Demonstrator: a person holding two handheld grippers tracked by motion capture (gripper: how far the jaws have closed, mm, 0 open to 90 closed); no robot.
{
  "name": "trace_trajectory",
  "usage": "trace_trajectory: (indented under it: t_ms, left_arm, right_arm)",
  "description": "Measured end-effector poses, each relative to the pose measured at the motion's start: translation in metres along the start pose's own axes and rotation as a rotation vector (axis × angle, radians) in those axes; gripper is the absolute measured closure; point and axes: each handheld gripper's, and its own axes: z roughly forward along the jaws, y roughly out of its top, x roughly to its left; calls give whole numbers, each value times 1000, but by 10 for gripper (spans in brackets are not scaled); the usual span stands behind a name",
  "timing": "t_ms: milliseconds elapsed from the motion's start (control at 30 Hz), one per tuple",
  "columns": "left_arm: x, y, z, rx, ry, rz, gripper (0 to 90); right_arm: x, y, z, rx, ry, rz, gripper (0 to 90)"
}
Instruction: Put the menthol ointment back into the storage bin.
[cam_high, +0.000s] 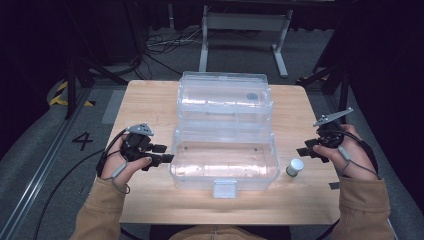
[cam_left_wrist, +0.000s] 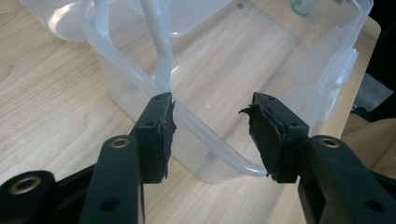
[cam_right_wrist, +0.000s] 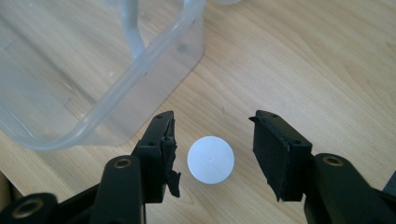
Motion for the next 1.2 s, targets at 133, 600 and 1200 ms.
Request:
trace_trajectory:
  t_ms: [133, 600, 1200]
  left_arm:
    - [0, 0, 1, 2, 1, 0, 504]
    - [2, -1, -3, -10, 5, -12, 502]
    - [3, -2, -5, -22, 6, -30, 499]
  right_arm:
    - [-1, 0, 10, 53, 11, 1, 484]
    - [-9, -4, 41, 191, 2, 6, 453]
    - [-10, -6, 71, 298, 30, -10, 426]
